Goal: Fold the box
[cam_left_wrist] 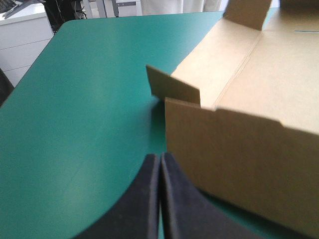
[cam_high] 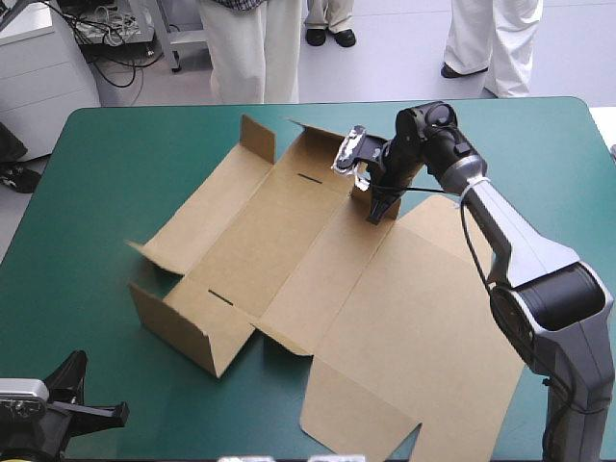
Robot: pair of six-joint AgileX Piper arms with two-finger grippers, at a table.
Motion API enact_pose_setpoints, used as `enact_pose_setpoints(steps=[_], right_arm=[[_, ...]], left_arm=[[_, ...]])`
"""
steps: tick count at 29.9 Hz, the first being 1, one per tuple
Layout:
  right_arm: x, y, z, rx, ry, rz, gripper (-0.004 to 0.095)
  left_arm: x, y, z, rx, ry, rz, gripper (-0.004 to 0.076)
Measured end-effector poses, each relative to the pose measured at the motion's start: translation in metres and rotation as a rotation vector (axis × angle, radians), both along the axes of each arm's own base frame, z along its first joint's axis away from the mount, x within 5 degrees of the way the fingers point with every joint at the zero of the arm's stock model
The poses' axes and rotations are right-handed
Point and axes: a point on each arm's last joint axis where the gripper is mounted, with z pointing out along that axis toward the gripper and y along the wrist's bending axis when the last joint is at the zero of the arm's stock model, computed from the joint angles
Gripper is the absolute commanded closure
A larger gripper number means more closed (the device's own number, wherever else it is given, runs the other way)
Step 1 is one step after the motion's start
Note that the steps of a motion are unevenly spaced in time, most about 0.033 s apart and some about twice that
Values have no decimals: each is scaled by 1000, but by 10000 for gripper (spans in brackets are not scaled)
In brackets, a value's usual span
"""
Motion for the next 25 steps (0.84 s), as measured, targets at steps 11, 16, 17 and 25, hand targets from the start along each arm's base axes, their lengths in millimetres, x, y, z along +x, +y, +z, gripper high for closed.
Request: enact_pose_setpoints(steps=[11,16,17,25], right_arm=[[-4,51,-9,-24,-178,289,931],[-2,65,-29,-44,-155,342,931],[-2,68,-33,-45,-150,352,931],[-2,74,-40,-37,-140,369,723]], left_arm=[[0,0,0,0,0,0,756],[0,0,0,0,2,0,756],[0,0,0,0,1,0,756],[0,0,0,0,1,0,756]])
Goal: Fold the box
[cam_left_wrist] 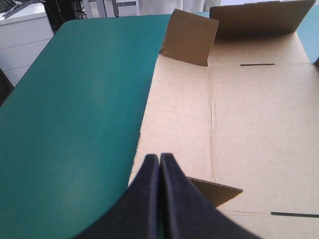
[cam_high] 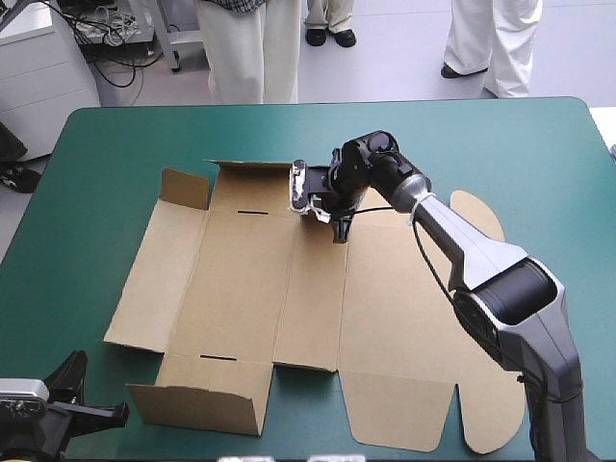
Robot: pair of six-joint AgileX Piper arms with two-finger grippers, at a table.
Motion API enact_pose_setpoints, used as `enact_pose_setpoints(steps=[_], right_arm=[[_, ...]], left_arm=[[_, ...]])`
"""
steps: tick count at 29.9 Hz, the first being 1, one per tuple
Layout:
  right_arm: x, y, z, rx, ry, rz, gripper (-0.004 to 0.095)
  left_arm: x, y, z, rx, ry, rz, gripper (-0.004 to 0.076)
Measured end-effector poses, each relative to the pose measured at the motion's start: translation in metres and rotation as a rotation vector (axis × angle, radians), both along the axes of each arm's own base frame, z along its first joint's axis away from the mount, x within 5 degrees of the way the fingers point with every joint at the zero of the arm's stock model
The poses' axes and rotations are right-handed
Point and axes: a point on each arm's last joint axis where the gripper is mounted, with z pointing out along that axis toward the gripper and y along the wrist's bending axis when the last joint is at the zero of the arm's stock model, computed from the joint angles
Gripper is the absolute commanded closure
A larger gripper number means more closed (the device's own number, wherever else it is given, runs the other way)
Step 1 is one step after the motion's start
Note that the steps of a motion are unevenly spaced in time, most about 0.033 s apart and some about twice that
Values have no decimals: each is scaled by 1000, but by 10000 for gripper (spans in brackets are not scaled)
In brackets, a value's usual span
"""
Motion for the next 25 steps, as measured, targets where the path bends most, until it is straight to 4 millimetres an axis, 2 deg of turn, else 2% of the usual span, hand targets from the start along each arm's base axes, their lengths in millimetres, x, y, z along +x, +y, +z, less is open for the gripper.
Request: enact_pose_setpoints(steps=[5,7,11,14,16,19,23,25], right_arm=[[0,2,1,18,-3,1,347],[0,2,1,21,-2,-1,253],[0,2,4,44,11,-49,237],[0,2,15,81,26,-118,240],[-1,0,29,110,31,-188,289],[-4,-8,51,128,31,-315,477],[-7,-19,64,100,46,-462,916],[-8,-22,65,93,55,-525,909]], left_arm=[[0,0,0,0,0,0,756],[0,0,0,0,0,0,756],[0,0,0,0,0,0,756],[0,0,0,0,0,0,756],[0,0,0,0,0,0,756],[0,0,0,0,0,0,756],[0,0,0,0,0,0,756],[0,0,0,0,0,0,756]])
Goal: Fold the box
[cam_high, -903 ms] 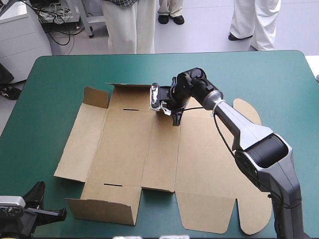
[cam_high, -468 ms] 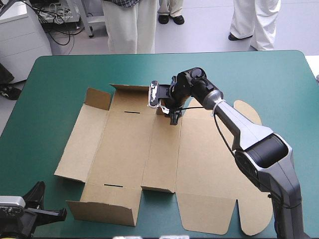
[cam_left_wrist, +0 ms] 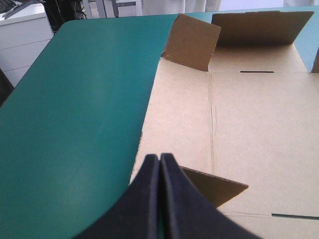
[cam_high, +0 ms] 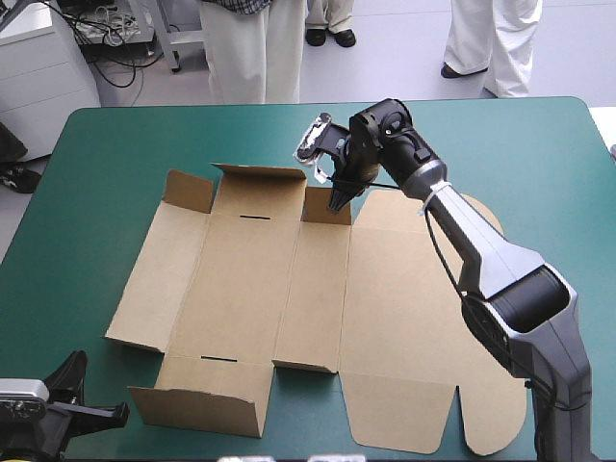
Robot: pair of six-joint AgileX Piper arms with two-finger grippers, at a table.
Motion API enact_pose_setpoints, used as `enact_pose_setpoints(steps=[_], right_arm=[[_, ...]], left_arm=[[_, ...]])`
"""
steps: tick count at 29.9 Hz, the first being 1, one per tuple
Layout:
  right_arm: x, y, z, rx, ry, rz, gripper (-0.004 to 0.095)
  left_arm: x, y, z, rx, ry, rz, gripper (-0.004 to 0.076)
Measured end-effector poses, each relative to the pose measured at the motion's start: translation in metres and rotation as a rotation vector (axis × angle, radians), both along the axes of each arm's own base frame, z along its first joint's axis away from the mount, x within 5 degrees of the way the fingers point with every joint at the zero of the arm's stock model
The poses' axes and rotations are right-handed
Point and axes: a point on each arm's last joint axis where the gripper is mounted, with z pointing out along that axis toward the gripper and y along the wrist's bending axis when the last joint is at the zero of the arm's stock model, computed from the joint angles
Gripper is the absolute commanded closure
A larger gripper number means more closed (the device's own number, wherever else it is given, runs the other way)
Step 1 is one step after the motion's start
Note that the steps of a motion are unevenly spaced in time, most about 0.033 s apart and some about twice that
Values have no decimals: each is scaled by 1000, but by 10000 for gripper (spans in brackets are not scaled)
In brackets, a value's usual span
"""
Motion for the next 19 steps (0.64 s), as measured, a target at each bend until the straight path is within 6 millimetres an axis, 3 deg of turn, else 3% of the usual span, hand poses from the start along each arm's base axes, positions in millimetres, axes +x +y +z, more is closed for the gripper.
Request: enact_pose_setpoints(steps=[4,7,9,14,16,19], right_arm=[[-1,-3,3,58,24,-134,910],[0,-13,11,125,35,-256,910],[0,-24,20,179,41,-330,910],[-15,-61,45,261,51,-441,910],[-23,-75,46,258,69,-475,910],[-43,-96,47,249,92,-518,912]], left_arm=[[0,0,0,0,0,0,751],[0,0,0,1,0,0,700],[0,0,0,10,0,-3,622],[0,0,0,17,0,-5,312],[0,0,0,20,-1,-5,253],[1,2,2,42,-23,5,251]])
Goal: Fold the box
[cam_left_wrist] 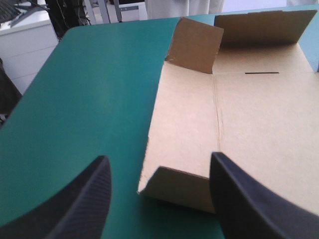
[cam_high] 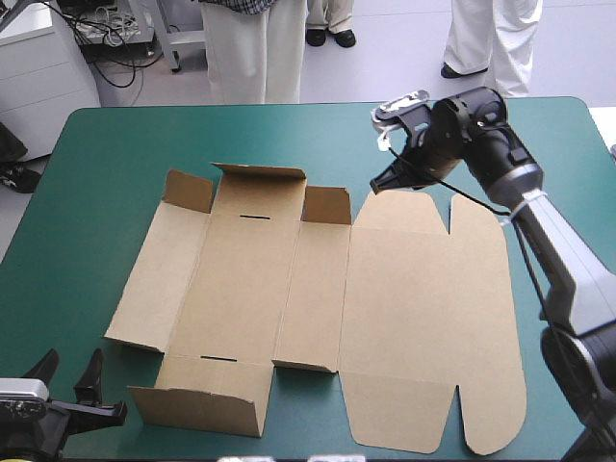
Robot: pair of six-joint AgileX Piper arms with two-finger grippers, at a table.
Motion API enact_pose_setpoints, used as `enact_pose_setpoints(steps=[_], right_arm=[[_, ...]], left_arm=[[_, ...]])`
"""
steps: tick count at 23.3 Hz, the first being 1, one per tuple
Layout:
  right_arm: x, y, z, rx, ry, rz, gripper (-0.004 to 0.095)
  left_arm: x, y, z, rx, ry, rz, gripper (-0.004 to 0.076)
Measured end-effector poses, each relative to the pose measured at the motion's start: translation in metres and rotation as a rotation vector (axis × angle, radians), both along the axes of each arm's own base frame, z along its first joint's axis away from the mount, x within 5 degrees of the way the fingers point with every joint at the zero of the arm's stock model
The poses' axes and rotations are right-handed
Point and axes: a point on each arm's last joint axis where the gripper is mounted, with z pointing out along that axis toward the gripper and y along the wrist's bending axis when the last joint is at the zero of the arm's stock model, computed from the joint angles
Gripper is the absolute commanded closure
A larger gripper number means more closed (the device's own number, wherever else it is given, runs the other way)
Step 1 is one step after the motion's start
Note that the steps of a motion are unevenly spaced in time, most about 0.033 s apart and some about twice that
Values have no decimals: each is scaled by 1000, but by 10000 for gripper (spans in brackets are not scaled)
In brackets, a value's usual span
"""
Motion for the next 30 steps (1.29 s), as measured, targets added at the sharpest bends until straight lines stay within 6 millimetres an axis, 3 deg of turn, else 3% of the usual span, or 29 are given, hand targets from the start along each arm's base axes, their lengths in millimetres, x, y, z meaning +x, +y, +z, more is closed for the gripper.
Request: enact_pose_setpoints(steps=[7,10,12,17,20,26,30], right_arm=[[-51,-38,5,95,-18,-71,912],[-76,-52,10,134,-68,-91,912],[-99,-62,10,158,-119,-109,912],[-160,-81,-23,202,-167,-144,912],[-187,-89,-44,214,-174,-159,912],[-217,-97,-68,235,-167,-181,912],[-226,-99,-74,259,-168,-198,912]], left_arm=[[8,3,14,61,-53,24,251],[21,3,24,78,0,28,251],[35,2,42,78,41,28,251],[97,1,92,143,211,52,251],[140,0,110,188,345,59,251],[202,-2,100,263,623,41,251],[222,7,84,238,720,62,251]])
